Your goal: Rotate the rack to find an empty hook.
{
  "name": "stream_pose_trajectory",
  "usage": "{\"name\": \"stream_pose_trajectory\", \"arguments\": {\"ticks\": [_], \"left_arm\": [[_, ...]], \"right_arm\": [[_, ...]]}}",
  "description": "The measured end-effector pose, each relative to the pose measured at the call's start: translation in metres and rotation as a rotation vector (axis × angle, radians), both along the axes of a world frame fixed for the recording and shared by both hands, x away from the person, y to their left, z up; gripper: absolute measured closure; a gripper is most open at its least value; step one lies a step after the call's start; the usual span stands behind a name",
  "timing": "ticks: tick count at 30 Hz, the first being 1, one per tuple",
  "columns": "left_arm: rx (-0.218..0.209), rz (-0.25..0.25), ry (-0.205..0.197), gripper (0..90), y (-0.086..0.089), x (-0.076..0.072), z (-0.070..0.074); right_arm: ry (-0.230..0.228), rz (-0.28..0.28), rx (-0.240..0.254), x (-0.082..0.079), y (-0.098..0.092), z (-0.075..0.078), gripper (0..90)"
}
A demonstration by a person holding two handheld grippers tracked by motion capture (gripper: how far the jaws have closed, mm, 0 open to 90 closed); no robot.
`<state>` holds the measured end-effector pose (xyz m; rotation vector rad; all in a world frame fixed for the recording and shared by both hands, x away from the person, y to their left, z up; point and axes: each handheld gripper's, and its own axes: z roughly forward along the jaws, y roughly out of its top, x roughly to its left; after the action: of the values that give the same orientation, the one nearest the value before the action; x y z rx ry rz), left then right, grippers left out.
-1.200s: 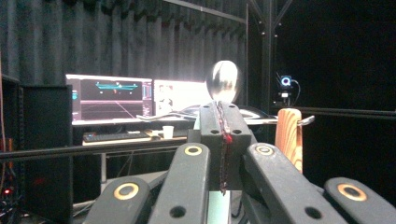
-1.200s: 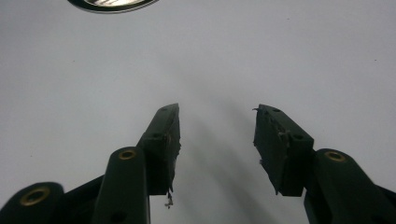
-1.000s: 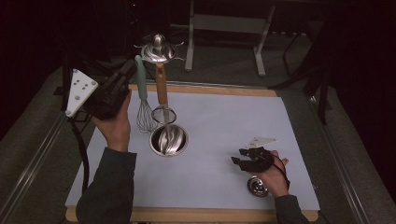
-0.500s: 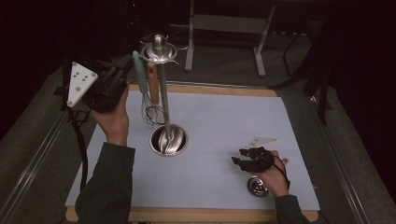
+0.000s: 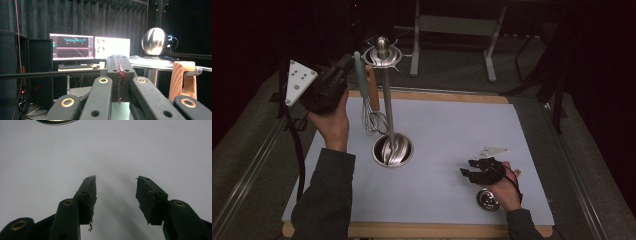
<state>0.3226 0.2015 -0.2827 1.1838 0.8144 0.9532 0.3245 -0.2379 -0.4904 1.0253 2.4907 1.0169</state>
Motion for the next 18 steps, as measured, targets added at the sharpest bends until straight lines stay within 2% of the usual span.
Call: {"name": "stream_pose_trajectory", "arguments": {"ticks": [18], "left_arm": [[0.005, 0.005, 0.011, 89.8, 0.0001, 0.0042, 0.0014]], "right_arm": [[-0.001, -0.008, 0.004, -0.0001, -0.0025, 0.0013, 50.5]]}}
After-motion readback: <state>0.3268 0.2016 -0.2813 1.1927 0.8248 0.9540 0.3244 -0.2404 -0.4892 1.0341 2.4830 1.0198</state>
